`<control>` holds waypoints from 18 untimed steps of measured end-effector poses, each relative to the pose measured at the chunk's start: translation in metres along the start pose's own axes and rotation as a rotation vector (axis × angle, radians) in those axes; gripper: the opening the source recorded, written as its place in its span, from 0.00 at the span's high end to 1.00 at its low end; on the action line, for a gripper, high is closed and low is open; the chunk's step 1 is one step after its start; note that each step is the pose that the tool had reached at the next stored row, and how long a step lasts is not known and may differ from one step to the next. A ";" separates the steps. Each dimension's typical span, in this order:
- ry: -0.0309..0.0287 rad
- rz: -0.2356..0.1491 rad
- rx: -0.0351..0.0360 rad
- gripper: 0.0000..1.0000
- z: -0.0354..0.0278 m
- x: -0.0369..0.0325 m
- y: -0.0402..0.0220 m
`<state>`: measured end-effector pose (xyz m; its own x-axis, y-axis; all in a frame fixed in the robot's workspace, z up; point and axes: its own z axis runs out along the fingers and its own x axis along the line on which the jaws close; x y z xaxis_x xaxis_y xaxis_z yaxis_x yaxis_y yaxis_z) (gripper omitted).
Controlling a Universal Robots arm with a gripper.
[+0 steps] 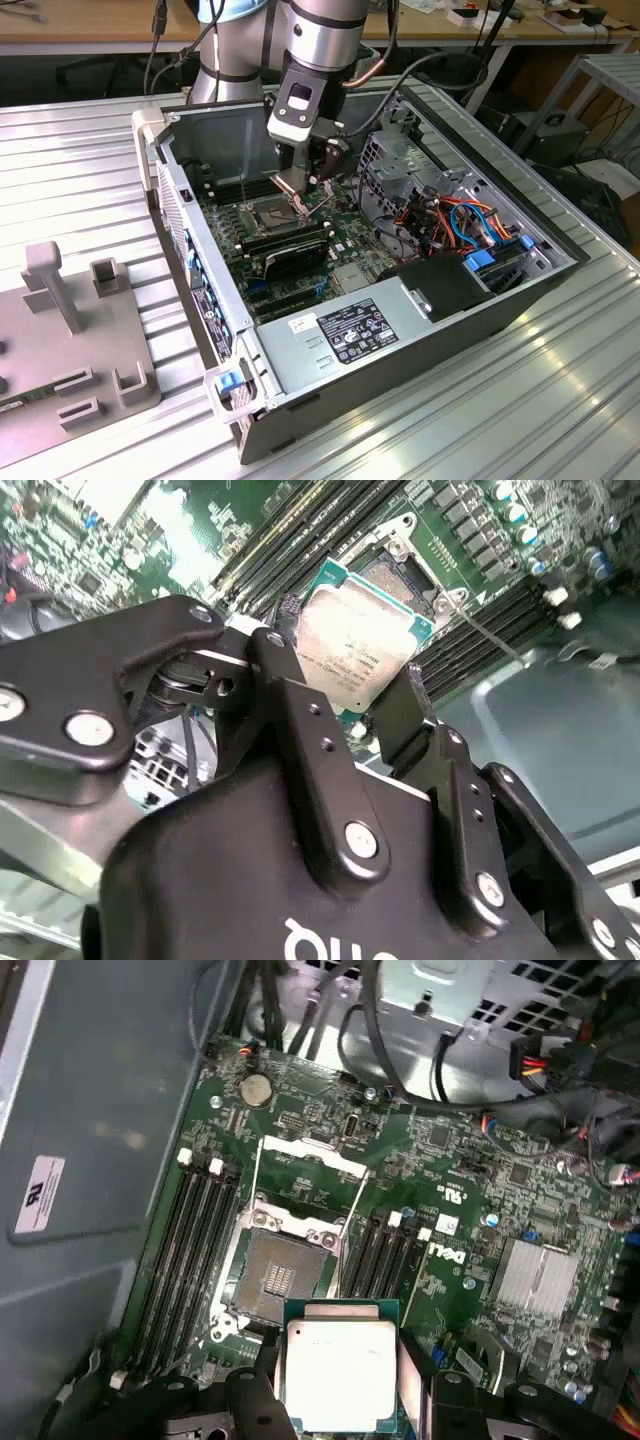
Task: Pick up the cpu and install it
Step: 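Place the cpu into insertion slot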
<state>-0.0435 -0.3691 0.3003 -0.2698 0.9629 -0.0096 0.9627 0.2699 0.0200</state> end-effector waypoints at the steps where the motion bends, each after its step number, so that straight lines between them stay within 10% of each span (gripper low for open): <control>1: -0.0005 0.024 0.0003 0.45 0.0001 0.0000 0.0000; 13: -0.0048 0.239 0.0024 0.45 0.0011 0.0000 0.0000; 18: -0.0049 0.247 0.0024 0.45 0.0011 0.0000 0.0000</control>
<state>-0.0435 -0.3691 0.2992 -0.0262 0.9996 -0.0096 0.9995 0.0264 0.0200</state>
